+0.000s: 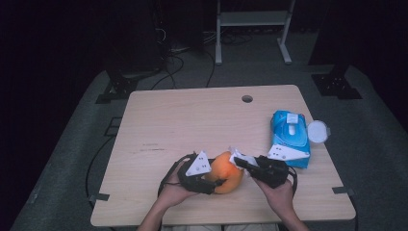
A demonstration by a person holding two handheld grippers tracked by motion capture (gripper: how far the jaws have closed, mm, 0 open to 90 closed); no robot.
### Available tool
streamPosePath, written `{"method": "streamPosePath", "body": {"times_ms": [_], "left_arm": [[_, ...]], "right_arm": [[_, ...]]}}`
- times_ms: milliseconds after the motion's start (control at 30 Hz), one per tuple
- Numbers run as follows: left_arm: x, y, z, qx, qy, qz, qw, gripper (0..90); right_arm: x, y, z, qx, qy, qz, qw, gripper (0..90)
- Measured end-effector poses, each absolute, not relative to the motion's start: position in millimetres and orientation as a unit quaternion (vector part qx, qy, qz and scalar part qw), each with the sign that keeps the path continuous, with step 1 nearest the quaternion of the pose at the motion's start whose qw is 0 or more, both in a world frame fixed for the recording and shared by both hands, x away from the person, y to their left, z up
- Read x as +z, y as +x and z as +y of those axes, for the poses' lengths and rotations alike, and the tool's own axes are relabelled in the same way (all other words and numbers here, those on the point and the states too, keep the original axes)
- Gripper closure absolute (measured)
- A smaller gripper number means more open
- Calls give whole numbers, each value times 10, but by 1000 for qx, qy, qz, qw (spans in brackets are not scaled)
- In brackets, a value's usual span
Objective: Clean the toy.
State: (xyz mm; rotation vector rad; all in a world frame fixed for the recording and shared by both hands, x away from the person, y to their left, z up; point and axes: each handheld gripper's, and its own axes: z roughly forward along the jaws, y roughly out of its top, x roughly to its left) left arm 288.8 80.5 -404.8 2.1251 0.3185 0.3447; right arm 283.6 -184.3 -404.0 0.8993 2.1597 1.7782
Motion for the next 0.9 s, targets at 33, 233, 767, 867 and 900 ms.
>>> {"method": "streamPosePath", "body": {"times_ms": [33,233,767,867,900], "left_arm": [[-4035,2887,804,140,864,131,465,339],[-4038,2913,810,130,865,141,463,340],[-4153,2984,788,131,862,181,454,246],[-4090,2952,783,137,865,169,452,319],[-4072,2937,783,137,865,165,453,330]], "right_arm": [[-4061,2857,-1867,600,312,730,99,797],[-4034,2757,-1744,610,285,734,90,796],[-4107,2820,-1793,598,304,735,101,795],[-3993,2709,-1698,618,267,734,94,795],[-3957,2672,-1654,615,254,739,102,795]]}}
